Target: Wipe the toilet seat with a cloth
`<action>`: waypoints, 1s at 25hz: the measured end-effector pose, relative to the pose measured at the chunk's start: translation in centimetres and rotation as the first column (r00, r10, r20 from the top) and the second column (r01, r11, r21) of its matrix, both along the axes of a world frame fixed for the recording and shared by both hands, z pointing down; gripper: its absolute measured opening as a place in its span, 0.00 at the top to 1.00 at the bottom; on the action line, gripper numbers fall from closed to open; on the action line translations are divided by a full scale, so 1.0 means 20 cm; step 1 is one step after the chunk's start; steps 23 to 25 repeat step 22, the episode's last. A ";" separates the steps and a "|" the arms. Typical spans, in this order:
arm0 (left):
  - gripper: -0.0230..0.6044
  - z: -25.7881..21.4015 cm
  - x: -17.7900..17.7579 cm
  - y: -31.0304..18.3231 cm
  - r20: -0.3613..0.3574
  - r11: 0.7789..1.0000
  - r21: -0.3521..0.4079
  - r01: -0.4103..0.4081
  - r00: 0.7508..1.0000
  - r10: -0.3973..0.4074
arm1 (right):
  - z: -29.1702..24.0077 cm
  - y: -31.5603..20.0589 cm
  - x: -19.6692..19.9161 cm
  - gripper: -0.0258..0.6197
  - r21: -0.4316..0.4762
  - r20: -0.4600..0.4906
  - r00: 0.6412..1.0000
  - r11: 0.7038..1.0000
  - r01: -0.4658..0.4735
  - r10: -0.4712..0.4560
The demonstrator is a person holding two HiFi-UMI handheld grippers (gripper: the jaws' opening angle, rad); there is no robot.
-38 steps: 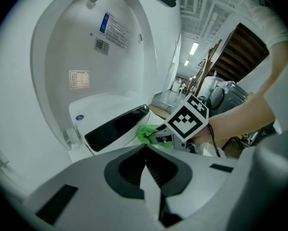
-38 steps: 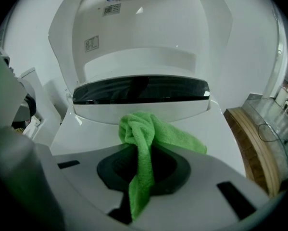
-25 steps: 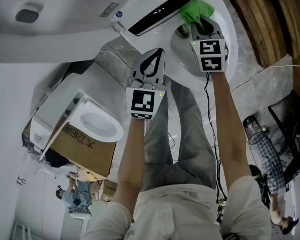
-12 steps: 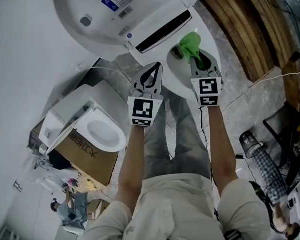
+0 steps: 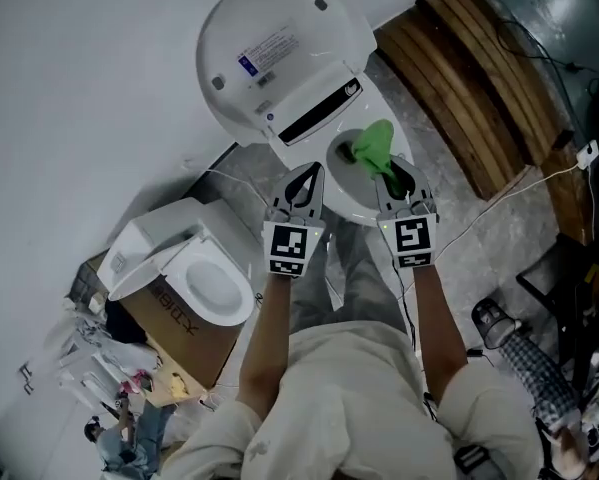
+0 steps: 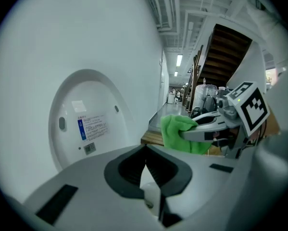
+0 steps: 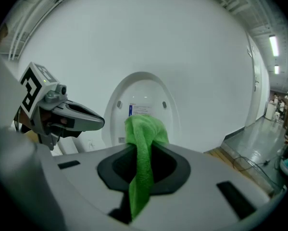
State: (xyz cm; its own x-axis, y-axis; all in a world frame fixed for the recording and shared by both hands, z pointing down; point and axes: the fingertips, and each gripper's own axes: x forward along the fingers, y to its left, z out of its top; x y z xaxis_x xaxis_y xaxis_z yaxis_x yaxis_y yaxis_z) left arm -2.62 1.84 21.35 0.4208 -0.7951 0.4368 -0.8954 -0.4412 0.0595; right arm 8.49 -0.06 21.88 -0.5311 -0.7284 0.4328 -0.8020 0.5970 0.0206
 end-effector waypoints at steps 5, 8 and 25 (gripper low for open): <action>0.94 -0.24 0.06 0.12 -0.011 0.999 0.038 0.016 1.000 -0.016 | -0.25 0.16 0.07 0.89 0.028 0.036 0.999 0.999 0.018 -0.019; 0.94 -0.33 0.09 0.18 -0.010 0.998 0.056 0.018 1.000 -0.018 | -0.34 0.23 0.11 0.89 0.038 0.043 0.999 0.999 0.024 -0.026; 0.94 -0.58 0.04 0.38 -0.034 0.993 0.115 -0.032 0.999 0.036 | -0.60 0.45 0.06 0.89 0.095 0.018 1.000 0.995 -0.021 0.019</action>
